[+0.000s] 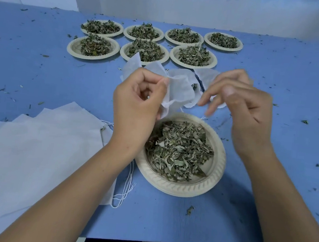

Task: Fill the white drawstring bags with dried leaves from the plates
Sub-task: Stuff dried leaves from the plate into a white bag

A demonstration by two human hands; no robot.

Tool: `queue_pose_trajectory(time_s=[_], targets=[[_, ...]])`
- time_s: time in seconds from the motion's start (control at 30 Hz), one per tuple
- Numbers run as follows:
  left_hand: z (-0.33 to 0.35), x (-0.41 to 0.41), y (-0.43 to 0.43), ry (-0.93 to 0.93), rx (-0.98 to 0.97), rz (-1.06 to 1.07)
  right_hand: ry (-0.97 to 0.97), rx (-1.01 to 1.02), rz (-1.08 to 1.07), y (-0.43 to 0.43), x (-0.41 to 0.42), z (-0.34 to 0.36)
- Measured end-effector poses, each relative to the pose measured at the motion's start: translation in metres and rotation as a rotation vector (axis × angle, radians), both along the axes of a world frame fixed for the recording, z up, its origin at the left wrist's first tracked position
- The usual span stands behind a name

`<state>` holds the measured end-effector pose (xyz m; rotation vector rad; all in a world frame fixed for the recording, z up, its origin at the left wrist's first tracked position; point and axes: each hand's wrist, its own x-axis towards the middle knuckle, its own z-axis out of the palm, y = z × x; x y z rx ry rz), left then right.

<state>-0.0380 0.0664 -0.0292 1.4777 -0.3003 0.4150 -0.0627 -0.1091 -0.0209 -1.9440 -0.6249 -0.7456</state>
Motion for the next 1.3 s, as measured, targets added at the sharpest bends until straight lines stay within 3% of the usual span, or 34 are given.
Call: queue_pose_trajectory(time_s=[0.13,0.2,0.27,0.57,0.77,0.87,1.1,1.2,1.3], targets=[[0.003,0.003,0.002,0.034,-0.074,0.044,0.449,-0.380,0.313,0.008,-0.003,0.004],[0.003,0.003,0.001,0.035,-0.080,0.039,0.495,-0.550,0.342,0.016,-0.003,-0.004],[0.004,0.002,0.001,0.036,-0.074,0.033,0.470,-0.586,0.310,0.021,-0.003,-0.005],[0.004,0.002,0.002,0.028,-0.037,0.018,0.445,-0.254,0.235,0.001,-0.002,0.005],[-0.002,0.004,0.002,0.067,0.152,-0.078,0.207,0.182,0.170,0.004,0.002,0.004],[-0.004,0.003,-0.001,0.068,0.184,-0.105,0.179,0.300,0.073,0.010,0.002,0.000],[-0.001,0.000,-0.002,0.016,0.125,-0.125,0.244,0.226,-0.135,0.026,-0.004,-0.009],[0.000,-0.003,-0.003,-0.004,0.129,-0.138,0.212,0.050,-0.288,0.026,-0.004,-0.011],[-0.001,-0.005,-0.004,-0.018,0.158,-0.138,0.135,-0.128,-0.279,0.026,-0.003,-0.009]])
